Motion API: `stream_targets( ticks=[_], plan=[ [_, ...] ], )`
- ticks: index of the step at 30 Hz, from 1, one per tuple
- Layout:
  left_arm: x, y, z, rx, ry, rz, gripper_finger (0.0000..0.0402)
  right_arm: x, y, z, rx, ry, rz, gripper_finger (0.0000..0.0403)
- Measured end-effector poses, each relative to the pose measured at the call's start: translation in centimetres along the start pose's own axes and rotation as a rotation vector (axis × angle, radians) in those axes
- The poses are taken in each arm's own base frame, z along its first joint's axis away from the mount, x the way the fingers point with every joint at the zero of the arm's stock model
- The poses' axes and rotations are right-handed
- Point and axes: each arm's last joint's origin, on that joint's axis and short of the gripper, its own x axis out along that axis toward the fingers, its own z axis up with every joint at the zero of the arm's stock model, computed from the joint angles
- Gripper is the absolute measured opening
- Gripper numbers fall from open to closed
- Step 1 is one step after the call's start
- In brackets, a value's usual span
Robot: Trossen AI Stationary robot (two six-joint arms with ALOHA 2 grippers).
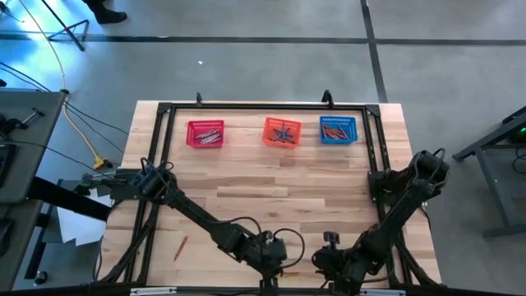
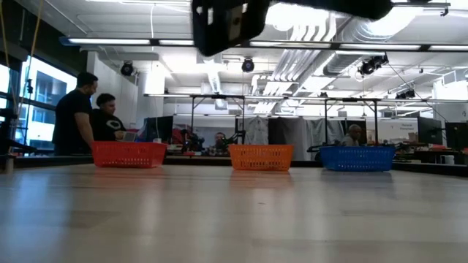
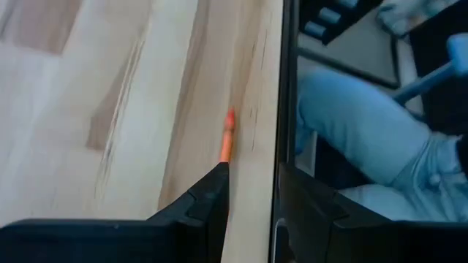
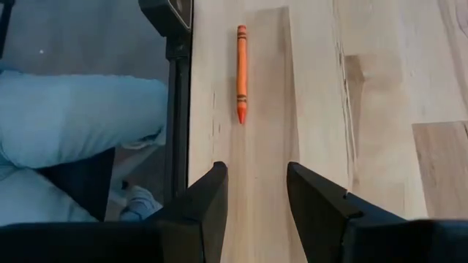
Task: Sort crayons
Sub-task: Put the orange crayon into the blue bin
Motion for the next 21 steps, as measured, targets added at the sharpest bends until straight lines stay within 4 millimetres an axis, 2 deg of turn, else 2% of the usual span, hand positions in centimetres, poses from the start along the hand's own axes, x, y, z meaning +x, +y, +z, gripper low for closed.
stream_targets(
  ticks=[7,13,21],
  plan=[
    [1.1,-0.1,-1.4,-0.031,0.063,0.002,0.0098,0.4,-0.3,0.7,0.028,-0.020,0.009,0.0136],
    [1.8,-0.4,-2.1,-0.013,0.100,-0.021,0.0077,0.5,-0.4,1.0,0.022,0.030,0.055,0.0136],
    [1.7,-2.5,-0.3,0.064,0.084,-0.066,0.0065,0.4,-0.2,0.7,0.024,0.106,0.126,0.0136]
  ],
)
